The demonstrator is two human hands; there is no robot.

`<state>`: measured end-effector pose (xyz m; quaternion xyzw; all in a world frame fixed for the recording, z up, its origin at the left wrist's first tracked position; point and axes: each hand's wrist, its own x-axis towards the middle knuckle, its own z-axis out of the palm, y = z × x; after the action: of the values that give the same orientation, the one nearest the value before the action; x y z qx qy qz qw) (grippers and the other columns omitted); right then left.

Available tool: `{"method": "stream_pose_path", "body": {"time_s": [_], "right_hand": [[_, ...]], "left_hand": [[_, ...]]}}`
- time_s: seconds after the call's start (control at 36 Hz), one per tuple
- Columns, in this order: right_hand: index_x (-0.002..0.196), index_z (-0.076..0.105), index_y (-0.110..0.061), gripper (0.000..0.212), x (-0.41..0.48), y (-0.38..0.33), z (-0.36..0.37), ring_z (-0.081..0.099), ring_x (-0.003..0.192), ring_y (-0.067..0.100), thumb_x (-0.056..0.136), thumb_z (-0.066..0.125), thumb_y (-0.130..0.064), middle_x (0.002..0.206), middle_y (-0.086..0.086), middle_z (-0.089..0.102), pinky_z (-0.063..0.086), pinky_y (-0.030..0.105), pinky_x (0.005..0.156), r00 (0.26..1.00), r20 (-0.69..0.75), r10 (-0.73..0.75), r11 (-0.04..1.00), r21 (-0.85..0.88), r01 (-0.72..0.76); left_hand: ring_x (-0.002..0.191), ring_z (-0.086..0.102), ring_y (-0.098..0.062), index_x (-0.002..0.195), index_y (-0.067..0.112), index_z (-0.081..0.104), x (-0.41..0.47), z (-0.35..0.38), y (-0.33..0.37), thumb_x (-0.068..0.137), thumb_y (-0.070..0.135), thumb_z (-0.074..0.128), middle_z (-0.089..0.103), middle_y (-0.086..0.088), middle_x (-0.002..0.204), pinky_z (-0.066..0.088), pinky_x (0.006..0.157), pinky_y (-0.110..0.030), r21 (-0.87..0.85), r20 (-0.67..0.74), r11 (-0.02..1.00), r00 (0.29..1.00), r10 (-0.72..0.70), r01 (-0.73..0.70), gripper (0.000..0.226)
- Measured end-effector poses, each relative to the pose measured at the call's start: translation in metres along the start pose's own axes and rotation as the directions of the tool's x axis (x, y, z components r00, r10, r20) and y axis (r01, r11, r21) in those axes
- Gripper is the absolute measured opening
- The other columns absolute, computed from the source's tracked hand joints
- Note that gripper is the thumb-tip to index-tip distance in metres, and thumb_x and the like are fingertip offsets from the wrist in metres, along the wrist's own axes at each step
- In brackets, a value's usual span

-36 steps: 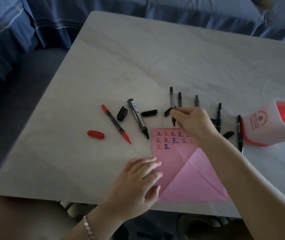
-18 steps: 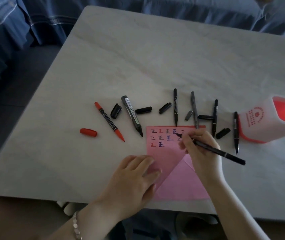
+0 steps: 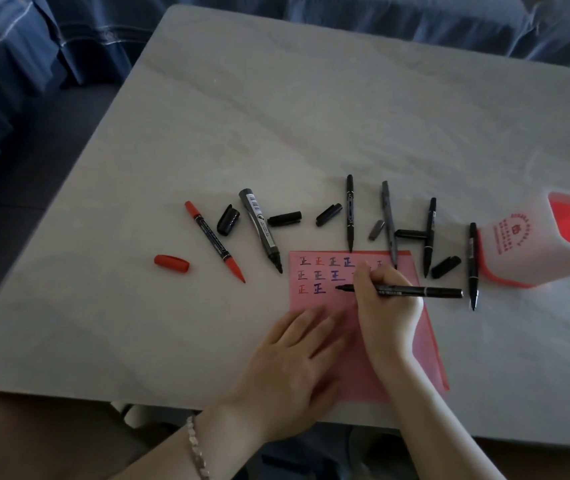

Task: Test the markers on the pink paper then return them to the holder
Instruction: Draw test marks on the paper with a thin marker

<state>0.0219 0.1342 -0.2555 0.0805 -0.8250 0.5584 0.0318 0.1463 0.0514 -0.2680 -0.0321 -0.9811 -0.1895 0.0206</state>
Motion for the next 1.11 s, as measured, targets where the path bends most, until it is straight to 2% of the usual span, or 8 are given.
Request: {"method": "stream_pose_path", "body": {"time_s": [0.19, 0.28, 0.33, 0.47, 0.72, 0.92, 1.03, 1.11], "right_hand": [[0.049, 0.051, -0.007, 0.034, -0.0006, -0.0002, 0.0004, 0.046, 0.046, 0.007, 0.082, 0.061, -0.007, 0.040, -0.006, 0.049, 0.033, 0.009, 0.043, 0.999, 0.049, -0.005, 1.000, 0.013, 0.004], [0.054, 0.055, 0.004, 0.032, -0.0009, -0.0014, 0.0006, 0.047, 0.049, 0.012, 0.082, 0.060, -0.009, 0.048, 0.014, 0.054, 0.034, 0.013, 0.045, 0.997, 0.074, -0.017, 1.000, 0.002, 0.017], [0.056, 0.056, 0.006, 0.032, -0.0011, -0.0020, -0.0002, 0.047, 0.050, 0.014, 0.083, 0.060, -0.009, 0.050, 0.019, 0.055, 0.034, 0.013, 0.045, 0.996, 0.080, -0.027, 1.000, 0.000, 0.028], [0.056, 0.056, 0.005, 0.031, -0.0008, -0.0019, -0.0004, 0.048, 0.052, 0.013, 0.083, 0.060, -0.009, 0.050, 0.017, 0.055, 0.034, 0.013, 0.046, 0.995, 0.087, -0.041, 0.999, -0.032, 0.044], [0.050, 0.051, -0.006, 0.032, -0.0015, -0.0022, 0.0024, 0.045, 0.044, 0.000, 0.081, 0.060, -0.003, 0.043, -0.003, 0.045, 0.031, 0.007, 0.044, 0.997, 0.022, -0.071, 0.997, -0.040, 0.072], [0.052, 0.054, -0.006, 0.030, -0.0004, 0.0003, 0.0007, 0.049, 0.050, 0.007, 0.081, 0.060, -0.004, 0.046, 0.002, 0.051, 0.035, 0.008, 0.046, 0.998, 0.036, -0.048, 0.999, -0.012, 0.048], [0.051, 0.053, -0.002, 0.030, -0.0009, -0.0014, 0.0015, 0.048, 0.045, 0.002, 0.080, 0.060, -0.002, 0.044, -0.001, 0.048, 0.033, 0.006, 0.044, 0.998, 0.040, -0.049, 0.999, -0.019, 0.050], [0.050, 0.052, 0.004, 0.030, -0.0011, 0.0000, 0.0012, 0.046, 0.044, 0.007, 0.079, 0.060, 0.000, 0.042, 0.010, 0.049, 0.033, 0.008, 0.043, 0.998, 0.045, -0.044, 0.999, -0.019, 0.045]], "left_hand": [[0.127, 0.041, -0.023, 0.125, 0.023, 0.052, 0.0006, 0.0021, -0.0005, 0.079, 0.044, 0.050, 0.051, -0.002, 0.136, 0.023, 0.109, -0.037, -0.026, -0.056, 1.000, 0.998, 0.003, -0.005, 0.051], [0.127, 0.039, -0.024, 0.124, 0.024, 0.053, 0.0003, 0.0016, 0.0001, 0.079, 0.045, 0.050, 0.052, -0.005, 0.135, 0.023, 0.109, -0.038, -0.033, -0.066, 0.999, 0.998, -0.011, 0.009, 0.050], [0.127, 0.037, -0.023, 0.124, 0.025, 0.054, 0.0005, 0.0006, 0.0007, 0.078, 0.045, 0.051, 0.052, -0.006, 0.135, 0.022, 0.109, -0.037, -0.029, -0.065, 0.999, 0.998, -0.022, 0.020, 0.050], [0.127, 0.035, -0.023, 0.125, 0.028, 0.053, 0.0009, -0.0003, 0.0011, 0.078, 0.047, 0.051, 0.050, -0.009, 0.136, 0.021, 0.109, -0.037, -0.028, -0.042, 0.999, 0.998, -0.047, 0.046, 0.051], [0.125, 0.037, -0.023, 0.123, 0.028, 0.055, 0.0017, -0.0017, 0.0008, 0.077, 0.047, 0.051, 0.051, -0.010, 0.135, 0.022, 0.108, -0.038, -0.045, -0.028, 0.997, 0.998, -0.063, 0.062, 0.051], [0.126, 0.036, -0.023, 0.124, 0.028, 0.054, 0.0022, -0.0026, 0.0011, 0.077, 0.047, 0.049, 0.050, -0.010, 0.136, 0.021, 0.109, -0.037, -0.049, -0.016, 0.997, 0.998, -0.063, 0.062, 0.051], [0.127, 0.037, -0.024, 0.126, 0.028, 0.053, 0.0023, -0.0025, 0.0008, 0.077, 0.047, 0.049, 0.049, -0.010, 0.137, 0.022, 0.108, -0.038, -0.055, -0.005, 0.996, 0.998, -0.068, 0.068, 0.052], [0.128, 0.036, -0.023, 0.127, 0.029, 0.052, 0.0022, -0.0027, 0.0006, 0.078, 0.047, 0.048, 0.048, -0.010, 0.137, 0.023, 0.107, -0.039, -0.052, 0.000, 0.996, 0.998, -0.069, 0.069, 0.052]]}}
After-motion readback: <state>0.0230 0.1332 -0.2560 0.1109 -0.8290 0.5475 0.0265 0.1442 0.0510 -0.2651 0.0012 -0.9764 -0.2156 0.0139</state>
